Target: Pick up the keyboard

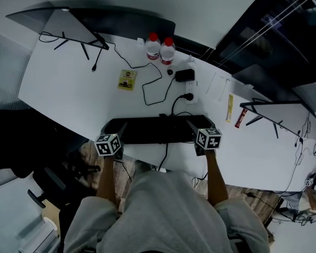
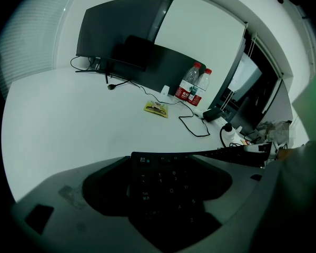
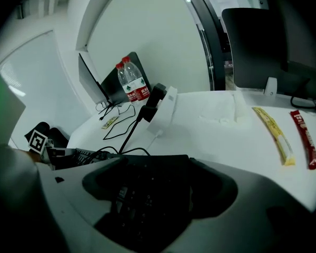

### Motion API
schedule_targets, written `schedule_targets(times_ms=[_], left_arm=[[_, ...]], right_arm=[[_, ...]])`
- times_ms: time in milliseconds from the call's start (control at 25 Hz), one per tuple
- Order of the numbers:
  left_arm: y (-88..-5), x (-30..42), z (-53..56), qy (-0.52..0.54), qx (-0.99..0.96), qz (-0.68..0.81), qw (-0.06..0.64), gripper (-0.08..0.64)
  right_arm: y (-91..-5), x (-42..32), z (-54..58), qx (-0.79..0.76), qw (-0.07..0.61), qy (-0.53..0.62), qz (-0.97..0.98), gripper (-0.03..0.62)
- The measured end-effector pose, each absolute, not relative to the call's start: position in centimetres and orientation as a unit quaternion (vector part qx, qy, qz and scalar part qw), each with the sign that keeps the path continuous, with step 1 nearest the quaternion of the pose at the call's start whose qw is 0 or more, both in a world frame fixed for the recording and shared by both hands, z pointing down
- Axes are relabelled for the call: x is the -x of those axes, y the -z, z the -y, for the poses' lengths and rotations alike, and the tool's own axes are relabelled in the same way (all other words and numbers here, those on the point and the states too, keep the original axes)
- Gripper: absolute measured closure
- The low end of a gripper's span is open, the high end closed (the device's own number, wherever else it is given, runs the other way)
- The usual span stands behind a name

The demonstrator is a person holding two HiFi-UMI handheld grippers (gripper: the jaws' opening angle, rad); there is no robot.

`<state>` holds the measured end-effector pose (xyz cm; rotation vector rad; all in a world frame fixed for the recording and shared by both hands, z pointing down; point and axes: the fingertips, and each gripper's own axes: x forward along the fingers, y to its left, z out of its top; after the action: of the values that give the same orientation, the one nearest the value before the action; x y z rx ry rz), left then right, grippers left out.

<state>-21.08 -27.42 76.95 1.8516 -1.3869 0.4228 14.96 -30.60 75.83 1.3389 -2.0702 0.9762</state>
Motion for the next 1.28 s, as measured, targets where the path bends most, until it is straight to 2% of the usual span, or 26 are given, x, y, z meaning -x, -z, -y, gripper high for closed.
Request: schedule_targets(times_ms=[880,1280], left_arm=[[-77.3,20.8,27.4,-0.169,-0.723,0.545,0.389,0.245],[-74.6,20.5,28.1,-0.156,-0.739,0.546,0.362,0.244]], right_arm=[[-76.0,-15.2,30.6,-0.499,0.243,-0.374,0.743,0.221],[-73.3,-15.5,30.1,-0.515,0.224,-0.357,0.747,0.221]])
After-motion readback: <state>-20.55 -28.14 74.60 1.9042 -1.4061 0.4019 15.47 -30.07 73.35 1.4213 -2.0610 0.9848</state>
